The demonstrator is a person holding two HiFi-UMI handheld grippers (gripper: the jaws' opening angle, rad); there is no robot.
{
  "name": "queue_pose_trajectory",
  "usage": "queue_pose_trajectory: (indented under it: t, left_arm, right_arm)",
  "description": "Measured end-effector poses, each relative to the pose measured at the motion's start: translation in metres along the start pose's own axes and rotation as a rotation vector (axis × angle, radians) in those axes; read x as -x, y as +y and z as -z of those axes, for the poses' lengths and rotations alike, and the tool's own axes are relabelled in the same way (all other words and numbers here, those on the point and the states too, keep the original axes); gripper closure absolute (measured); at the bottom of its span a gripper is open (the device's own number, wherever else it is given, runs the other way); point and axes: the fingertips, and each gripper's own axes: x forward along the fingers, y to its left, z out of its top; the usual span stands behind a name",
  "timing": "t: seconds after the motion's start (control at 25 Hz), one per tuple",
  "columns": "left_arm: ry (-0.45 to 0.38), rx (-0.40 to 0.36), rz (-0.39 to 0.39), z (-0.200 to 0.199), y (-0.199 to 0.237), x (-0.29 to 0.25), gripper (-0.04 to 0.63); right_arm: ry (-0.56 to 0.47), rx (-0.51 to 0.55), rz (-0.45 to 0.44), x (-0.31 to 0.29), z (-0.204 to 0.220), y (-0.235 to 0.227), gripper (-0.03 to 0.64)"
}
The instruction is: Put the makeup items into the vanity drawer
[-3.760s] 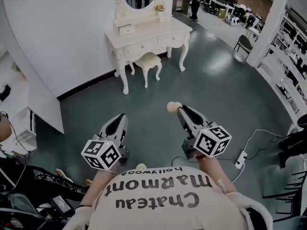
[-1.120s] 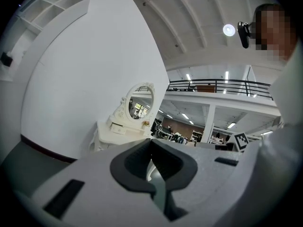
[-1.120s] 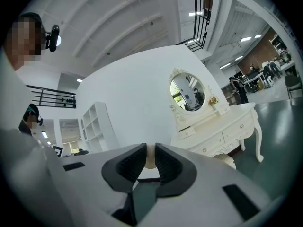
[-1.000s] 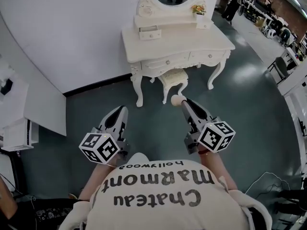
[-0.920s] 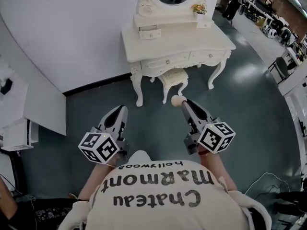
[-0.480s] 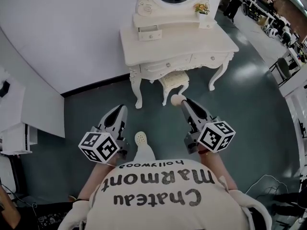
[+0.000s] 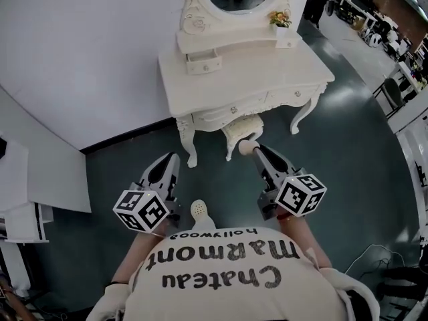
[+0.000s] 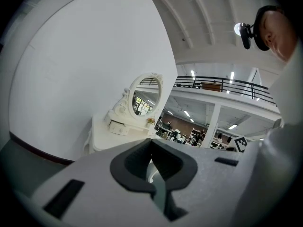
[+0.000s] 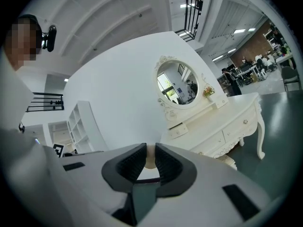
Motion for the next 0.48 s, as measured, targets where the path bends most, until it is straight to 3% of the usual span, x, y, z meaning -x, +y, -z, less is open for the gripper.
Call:
queue_pose_trajectory:
  t: [0.48]
  left_arm:
    - [-0.016, -0.053, 0.023, -0.075, 0.075, -0.085, 0.586]
  right_arm:
    - [-0.063, 0.018, 0.01, -0.118, -0.058, -0.024, 0.541]
